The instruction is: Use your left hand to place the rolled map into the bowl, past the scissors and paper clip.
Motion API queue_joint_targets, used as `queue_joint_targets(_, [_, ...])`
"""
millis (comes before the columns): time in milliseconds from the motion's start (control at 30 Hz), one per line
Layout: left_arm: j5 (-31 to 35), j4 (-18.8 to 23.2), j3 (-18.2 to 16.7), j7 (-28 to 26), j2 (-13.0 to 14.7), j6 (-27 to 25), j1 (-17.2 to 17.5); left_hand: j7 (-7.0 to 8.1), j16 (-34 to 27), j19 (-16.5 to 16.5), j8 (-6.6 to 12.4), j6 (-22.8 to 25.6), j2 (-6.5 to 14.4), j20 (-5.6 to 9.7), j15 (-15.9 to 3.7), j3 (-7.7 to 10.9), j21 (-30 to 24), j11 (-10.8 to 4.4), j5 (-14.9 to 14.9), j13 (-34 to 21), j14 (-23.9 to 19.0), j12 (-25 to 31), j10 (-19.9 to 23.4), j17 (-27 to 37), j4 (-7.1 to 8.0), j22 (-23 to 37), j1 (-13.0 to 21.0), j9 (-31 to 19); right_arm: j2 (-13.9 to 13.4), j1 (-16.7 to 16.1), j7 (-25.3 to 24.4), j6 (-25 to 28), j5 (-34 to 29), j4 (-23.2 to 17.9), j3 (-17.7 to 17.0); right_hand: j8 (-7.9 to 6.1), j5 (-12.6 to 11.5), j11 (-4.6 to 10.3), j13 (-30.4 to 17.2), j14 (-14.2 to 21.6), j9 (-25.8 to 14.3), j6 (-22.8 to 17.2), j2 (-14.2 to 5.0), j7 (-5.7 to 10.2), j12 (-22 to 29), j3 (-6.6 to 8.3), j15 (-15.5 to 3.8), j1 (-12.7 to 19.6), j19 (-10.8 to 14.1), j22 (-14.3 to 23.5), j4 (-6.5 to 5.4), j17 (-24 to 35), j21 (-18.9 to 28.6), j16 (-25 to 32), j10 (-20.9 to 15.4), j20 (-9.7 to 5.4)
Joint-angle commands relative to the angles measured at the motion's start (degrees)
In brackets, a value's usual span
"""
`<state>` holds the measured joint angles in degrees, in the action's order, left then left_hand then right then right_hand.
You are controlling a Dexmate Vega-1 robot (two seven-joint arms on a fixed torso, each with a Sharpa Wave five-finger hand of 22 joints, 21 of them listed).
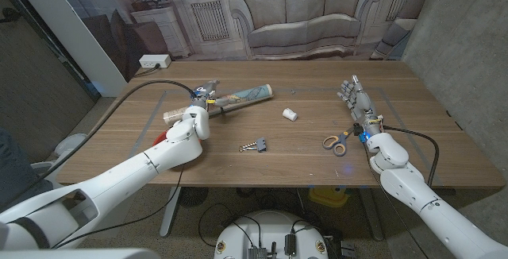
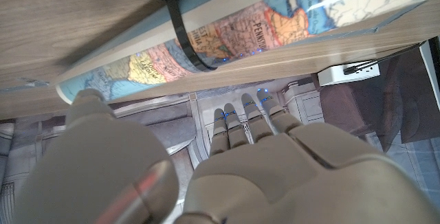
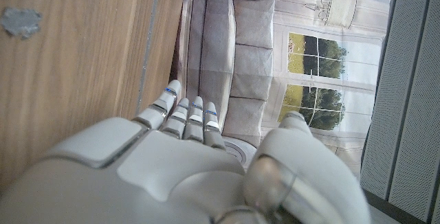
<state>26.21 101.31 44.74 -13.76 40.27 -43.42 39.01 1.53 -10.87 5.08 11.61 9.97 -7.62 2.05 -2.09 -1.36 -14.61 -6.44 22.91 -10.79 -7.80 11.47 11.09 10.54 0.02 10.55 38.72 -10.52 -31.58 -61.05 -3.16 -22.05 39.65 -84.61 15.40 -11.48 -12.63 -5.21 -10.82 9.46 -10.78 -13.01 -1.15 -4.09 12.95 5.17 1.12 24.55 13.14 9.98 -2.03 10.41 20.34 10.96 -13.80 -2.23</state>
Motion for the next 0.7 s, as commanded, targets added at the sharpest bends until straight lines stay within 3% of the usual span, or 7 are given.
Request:
queue_joint_targets(33, [-0.7, -2.6, 1.2, 0.4, -1.4, 0.6, -1.1, -0.19, -0.1, 0.3, 0.02, 0.3, 0.3, 2.21, -2.36, -0.43, 0.1, 0.16, 0.3, -0.2, -0.1, 0.1, 0.2, 0.2, -0.11, 0.1, 0.2, -0.3, -0.1, -0.1, 0.2, 0.0, 0.0, 0.0, -0.1, 0.02, 0.0, 0.18, -0.2, 0.7, -0.3, 0.0, -0.20, 0.07, 0.0, -0.01, 0.10, 0.2, 0.7, 0.3, 0.20, 0.2, -0.2, 0.0, -0.5, -0.45])
queue_joint_targets(300, [-1.0, -3.0, 1.4, -0.5, -1.8, 0.7, -0.8, -0.20, -0.1, 0.3, 0.01, 0.3, 0.5, 2.17, -2.36, -0.59, 0.3, -0.31, 0.4, -0.2, -0.1, 0.1, 0.2, 0.2, -0.09, 0.1, 0.3, -0.3, -0.4, -0.4, -0.2, 0.2, 0.1, -0.6, -0.4, 0.03, 0.1, 0.13, -0.2, 0.7, -0.3, 0.0, -0.22, 0.04, 0.0, -0.05, 0.16, 0.1, 0.8, 0.3, 0.20, 0.2, -0.3, 0.0, -0.5, -0.44])
queue_joint_targets(700, [-1.9, -3.6, 1.6, -0.2, -1.8, 1.2, -1.0, -0.26, -0.1, 0.3, -0.02, 0.4, 0.6, 2.10, -2.20, -0.83, 0.5, 0.12, 0.5, -0.2, 0.0, 0.1, 0.1, 0.2, -0.09, 0.1, 0.5, -0.3, -0.4, -0.3, -0.1, 0.2, 0.0, -0.3, -0.3, 0.01, 0.1, 0.13, -0.2, 0.8, -0.3, -0.1, -0.27, -0.01, 0.0, -0.10, 0.29, 0.1, 0.9, 0.3, 0.23, 0.2, -0.5, 0.1, -0.5, -0.38])
